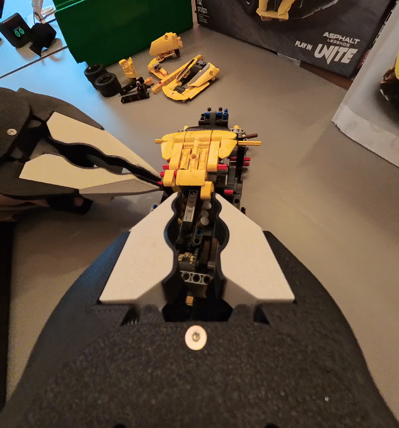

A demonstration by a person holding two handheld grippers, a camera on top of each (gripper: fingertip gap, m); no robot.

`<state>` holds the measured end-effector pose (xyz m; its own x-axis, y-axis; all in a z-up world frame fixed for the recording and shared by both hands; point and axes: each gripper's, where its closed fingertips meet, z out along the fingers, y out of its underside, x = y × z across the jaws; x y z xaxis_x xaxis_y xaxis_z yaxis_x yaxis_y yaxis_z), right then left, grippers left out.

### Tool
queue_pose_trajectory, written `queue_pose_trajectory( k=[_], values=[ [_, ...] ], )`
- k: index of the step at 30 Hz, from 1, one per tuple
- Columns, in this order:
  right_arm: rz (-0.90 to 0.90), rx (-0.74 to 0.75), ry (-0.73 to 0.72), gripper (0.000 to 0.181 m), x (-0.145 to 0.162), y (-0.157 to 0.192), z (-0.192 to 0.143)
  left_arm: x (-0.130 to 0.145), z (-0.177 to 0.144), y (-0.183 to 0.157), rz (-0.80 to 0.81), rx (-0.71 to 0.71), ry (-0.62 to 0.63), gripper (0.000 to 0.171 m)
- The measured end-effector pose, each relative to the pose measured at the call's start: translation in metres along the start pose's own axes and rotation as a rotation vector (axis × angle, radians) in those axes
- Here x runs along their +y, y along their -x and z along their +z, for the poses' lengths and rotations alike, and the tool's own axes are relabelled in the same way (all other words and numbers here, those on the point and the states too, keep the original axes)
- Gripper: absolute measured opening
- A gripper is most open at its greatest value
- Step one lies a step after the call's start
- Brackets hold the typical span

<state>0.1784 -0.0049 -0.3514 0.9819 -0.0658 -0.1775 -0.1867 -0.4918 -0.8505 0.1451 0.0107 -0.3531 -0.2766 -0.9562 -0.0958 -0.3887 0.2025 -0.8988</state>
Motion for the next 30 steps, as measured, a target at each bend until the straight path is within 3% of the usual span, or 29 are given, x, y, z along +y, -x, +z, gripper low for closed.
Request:
queue_pose_trajectory(
  k=[9,12,25,26,28,30],
  values=[
    [0.031,-0.024,0.009,0.019,0.002,0.000,0.000,0.001,0.003,0.000,0.048,-0.020,0.002,0.003],
    [0.054,-0.006,0.029,0.006,0.004,-0.006,-0.003,0.000,0.003,-0.003,0.111,-0.003,0.006,0.002],
    [0.038,0.046,0.036,0.005,0.003,-0.006,-0.002,0.003,-0.003,-0.003,0.070,0.055,0.011,0.002],
    [0.030,0.038,0.039,0.007,0.004,-0.005,-0.003,0.003,-0.003,-0.003,0.066,0.055,0.012,0.002],
    [0.055,-0.012,0.065,0.038,0.009,-0.001,-0.006,0.003,-0.004,-0.003,0.067,0.056,0.011,0.002],
    [0.121,-0.081,0.044,0.056,0.008,0.004,-0.008,0.003,-0.004,-0.003,0.058,0.059,0.009,0.002]
  ],
)
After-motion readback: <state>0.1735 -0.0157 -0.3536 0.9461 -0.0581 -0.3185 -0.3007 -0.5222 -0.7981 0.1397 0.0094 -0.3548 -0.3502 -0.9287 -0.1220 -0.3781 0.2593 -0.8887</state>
